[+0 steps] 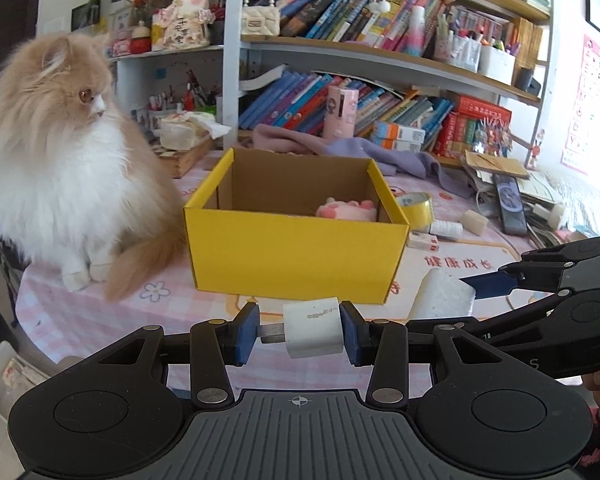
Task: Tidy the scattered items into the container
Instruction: 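Carry the white charger and white block with both grippers over the yellow box, then lower both grippers into the yellow box and open them, releasing charger and block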
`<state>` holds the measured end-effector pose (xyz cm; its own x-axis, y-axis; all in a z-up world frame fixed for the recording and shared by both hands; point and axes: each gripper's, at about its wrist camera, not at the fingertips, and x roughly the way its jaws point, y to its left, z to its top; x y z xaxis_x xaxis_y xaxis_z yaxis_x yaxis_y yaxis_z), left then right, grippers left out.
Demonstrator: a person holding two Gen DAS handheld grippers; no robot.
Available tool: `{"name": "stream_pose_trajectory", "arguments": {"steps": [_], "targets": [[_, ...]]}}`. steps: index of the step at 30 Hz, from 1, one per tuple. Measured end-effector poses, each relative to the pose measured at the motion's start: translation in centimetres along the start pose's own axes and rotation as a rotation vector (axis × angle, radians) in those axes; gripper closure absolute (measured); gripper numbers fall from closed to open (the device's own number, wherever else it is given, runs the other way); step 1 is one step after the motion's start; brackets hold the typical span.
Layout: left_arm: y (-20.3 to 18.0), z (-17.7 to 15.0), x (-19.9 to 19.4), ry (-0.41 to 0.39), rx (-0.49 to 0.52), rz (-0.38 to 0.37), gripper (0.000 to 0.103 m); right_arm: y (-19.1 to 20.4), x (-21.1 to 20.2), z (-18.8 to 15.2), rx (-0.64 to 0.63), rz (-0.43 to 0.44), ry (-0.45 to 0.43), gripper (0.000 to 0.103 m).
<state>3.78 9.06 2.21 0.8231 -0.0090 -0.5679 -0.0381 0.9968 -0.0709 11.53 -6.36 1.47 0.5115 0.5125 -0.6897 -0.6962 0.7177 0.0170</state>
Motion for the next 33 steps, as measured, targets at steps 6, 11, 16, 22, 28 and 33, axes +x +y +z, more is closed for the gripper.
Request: {"name": "stream_pose_trajectory", "arguments": {"steps": [6, 11, 16, 22, 28, 33], "targets": [[0.2, 1.9, 1.2, -0.024, 0.006, -0.006, 0.062, -1.4, 0.6, 1.7, -0.018, -0.012, -0.029, 0.044], [0.0, 4.5, 2.7, -0.063, 0.028, -0.006, 0.062, -3.5, 1.5, 4.3, -0.02, -0.027, -0.074, 0.044], [0.0, 7.7, 5.1, -0.098, 0.056, 0.004, 0.062, -6.0, 2.6, 7.5, -0.024, -0.044, -0.124, 0.044], [0.0, 10.4, 8.8, -0.102, 0.087, 0.018, 0.062, -9.2, 5.0, 11.6, -0.028, -0.047, -0.155, 0.044], [-0.6, 11.6, 13.4, -0.031, 0.124, 0.026, 0.062, -11.9, 8.5, 15.4, 0.04, 0.007, -0.14, 0.044], [-1.2, 11.3, 16.5, 0.044, 0.144, 0.018, 0.062, -14.3, 12.7, 18.1, 0.247, 0.171, -0.019, 0.044]]}}
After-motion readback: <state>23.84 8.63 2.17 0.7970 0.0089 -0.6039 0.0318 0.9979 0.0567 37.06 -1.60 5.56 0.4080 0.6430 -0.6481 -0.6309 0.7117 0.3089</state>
